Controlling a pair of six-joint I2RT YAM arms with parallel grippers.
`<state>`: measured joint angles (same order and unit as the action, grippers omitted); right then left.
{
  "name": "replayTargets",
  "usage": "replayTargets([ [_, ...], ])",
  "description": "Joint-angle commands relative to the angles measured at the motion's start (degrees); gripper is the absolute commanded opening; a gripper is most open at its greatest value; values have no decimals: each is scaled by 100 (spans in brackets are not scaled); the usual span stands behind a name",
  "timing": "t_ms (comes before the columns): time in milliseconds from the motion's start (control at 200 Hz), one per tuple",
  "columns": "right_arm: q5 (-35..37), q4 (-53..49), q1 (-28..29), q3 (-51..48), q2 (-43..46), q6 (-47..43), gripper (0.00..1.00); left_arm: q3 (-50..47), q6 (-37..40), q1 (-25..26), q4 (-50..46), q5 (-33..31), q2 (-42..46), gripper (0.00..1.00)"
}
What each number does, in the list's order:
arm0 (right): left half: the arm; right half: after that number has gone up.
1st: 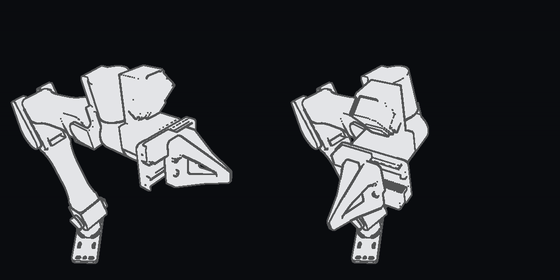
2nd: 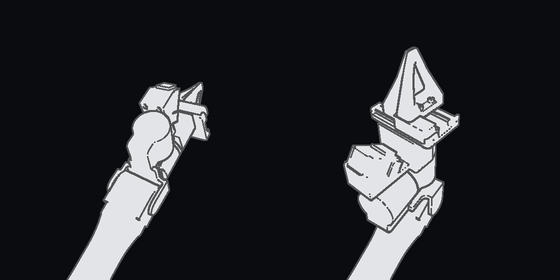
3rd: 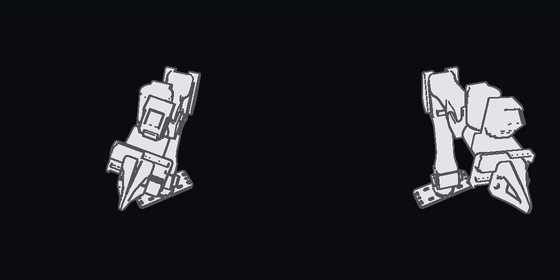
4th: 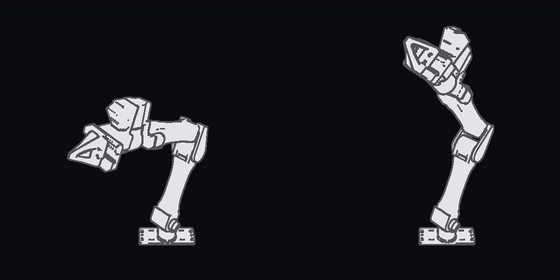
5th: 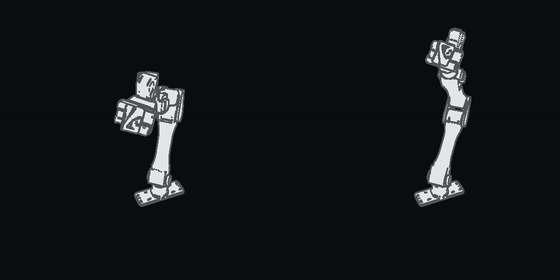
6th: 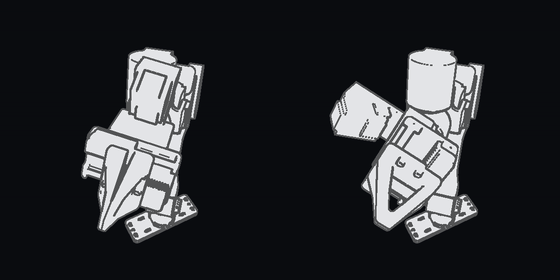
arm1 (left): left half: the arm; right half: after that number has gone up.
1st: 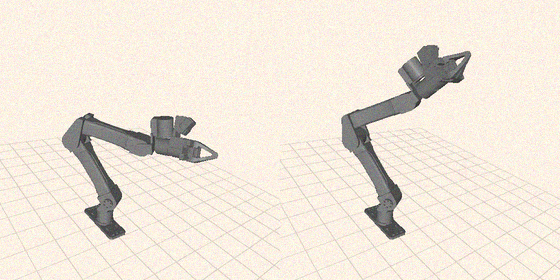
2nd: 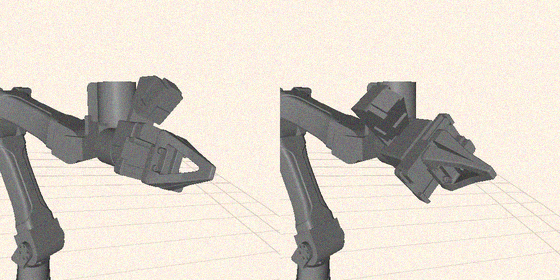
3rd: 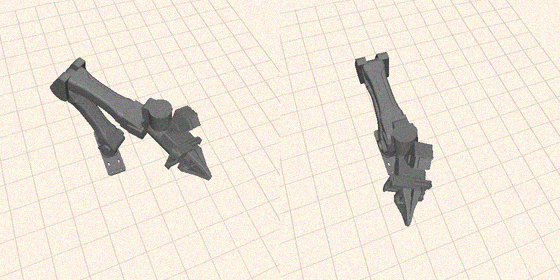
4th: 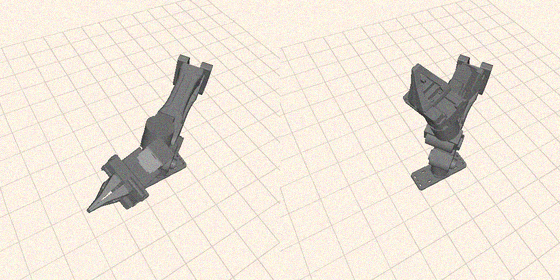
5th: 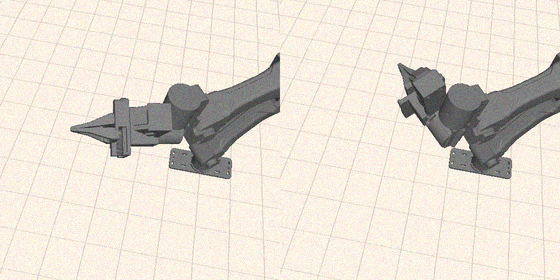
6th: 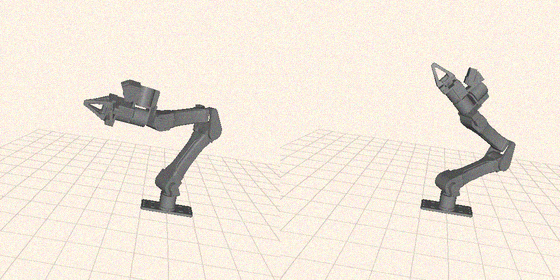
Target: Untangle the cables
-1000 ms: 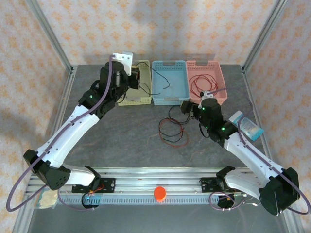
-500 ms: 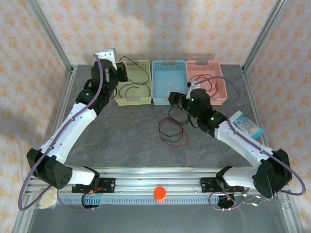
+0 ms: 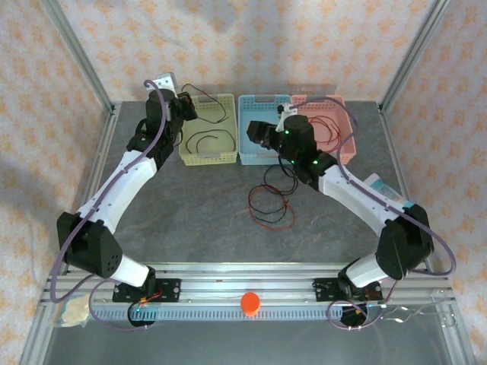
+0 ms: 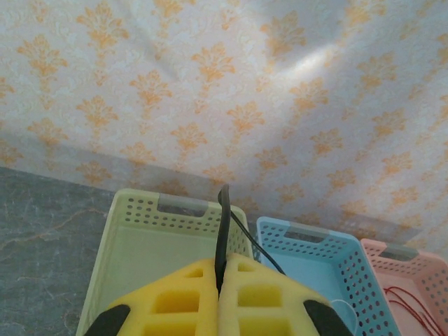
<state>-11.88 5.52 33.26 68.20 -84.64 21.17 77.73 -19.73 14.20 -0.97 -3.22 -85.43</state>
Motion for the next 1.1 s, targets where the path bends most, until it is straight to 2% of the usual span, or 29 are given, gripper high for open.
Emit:
replayTargets([
  [0, -131, 125, 45, 213, -66, -3, 68, 198, -98, -83, 312, 112, -210, 0],
  [140, -140, 159, 41, 165, -105, -31, 68, 335, -66, -174, 347, 58, -578, 0],
  [390, -309, 136, 41, 558, -483, -69, 68, 784, -44, -289, 519, 373, -1433, 0],
  [516, -335, 64, 41, 724, -605, -86, 68, 1227, -42, -351, 360, 598, -1932, 0],
  [686, -359, -5, 41, 743, -606, -116, 68, 1590, 97, -361, 251, 589, -2349, 0],
  [846, -250, -136, 41, 594, -458, -200, 69, 1815, 121, -395, 118, 557, -2982, 0],
  [966, -155, -230, 41, 344, -259, -243, 69, 1964, -37, -475, -23, 848, -3319, 0],
  [1056, -35, -276, 41, 68, -68, -241, 69, 1951, -110, -480, -107, 648, -3407, 0],
  [1096, 19, -288, 41, -66, 17, -244, 69, 1933, -128, -482, -135, 558, -3419, 7],
])
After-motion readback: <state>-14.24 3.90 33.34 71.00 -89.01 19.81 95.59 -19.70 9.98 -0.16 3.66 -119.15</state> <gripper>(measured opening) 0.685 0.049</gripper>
